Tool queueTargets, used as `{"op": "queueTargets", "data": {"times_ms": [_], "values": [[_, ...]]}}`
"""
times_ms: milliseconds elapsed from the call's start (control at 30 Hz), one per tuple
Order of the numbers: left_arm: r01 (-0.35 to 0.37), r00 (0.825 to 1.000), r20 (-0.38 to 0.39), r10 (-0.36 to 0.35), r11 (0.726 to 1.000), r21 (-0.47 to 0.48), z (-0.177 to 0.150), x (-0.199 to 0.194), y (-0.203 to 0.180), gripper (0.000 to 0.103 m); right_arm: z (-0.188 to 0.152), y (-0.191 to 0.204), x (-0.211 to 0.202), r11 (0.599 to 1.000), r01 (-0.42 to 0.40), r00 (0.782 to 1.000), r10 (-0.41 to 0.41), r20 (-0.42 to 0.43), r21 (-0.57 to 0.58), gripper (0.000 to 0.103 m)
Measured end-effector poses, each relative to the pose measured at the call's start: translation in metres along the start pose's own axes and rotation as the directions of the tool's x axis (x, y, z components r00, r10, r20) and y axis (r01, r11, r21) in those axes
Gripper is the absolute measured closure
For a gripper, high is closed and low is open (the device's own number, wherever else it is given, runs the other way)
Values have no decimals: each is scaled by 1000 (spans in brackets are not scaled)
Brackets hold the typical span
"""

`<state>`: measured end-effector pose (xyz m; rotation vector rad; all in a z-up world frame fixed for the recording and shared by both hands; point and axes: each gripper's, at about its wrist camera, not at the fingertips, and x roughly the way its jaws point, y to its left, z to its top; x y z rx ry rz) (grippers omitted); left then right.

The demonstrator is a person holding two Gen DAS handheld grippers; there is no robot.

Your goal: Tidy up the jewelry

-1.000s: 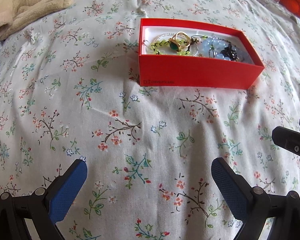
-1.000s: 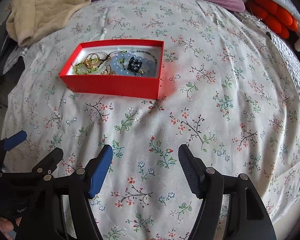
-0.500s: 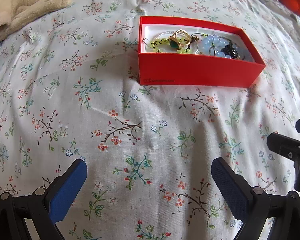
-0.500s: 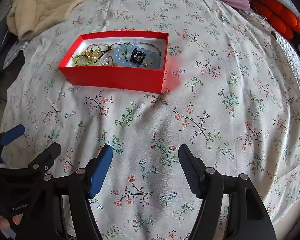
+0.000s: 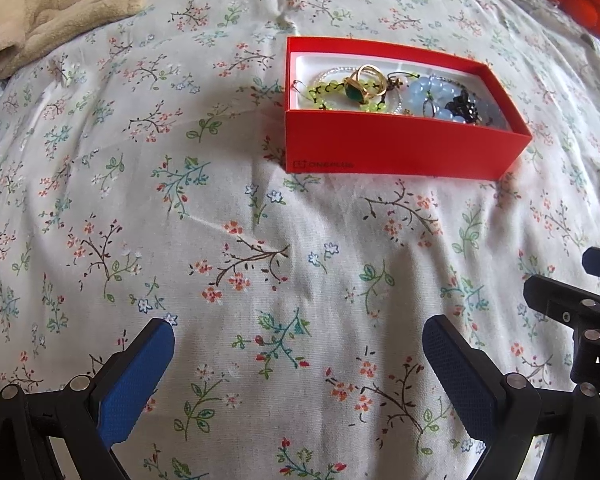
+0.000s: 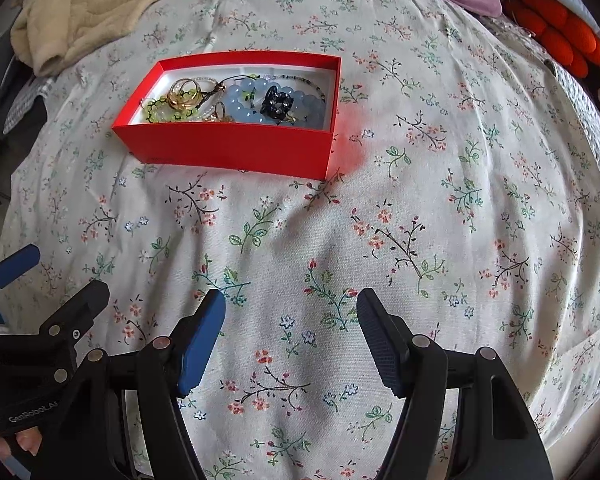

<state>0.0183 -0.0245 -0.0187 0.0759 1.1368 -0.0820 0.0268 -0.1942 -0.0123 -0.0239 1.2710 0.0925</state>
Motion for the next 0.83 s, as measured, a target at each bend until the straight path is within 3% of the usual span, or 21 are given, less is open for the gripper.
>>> {"op": "queueTargets", "data": {"times_ms": [833], "values": [[-11,1000,9,11,1000,7,-2,1,-1,1,-2,3,4,1000,15,1000,-15,-6,-10,32]]}}
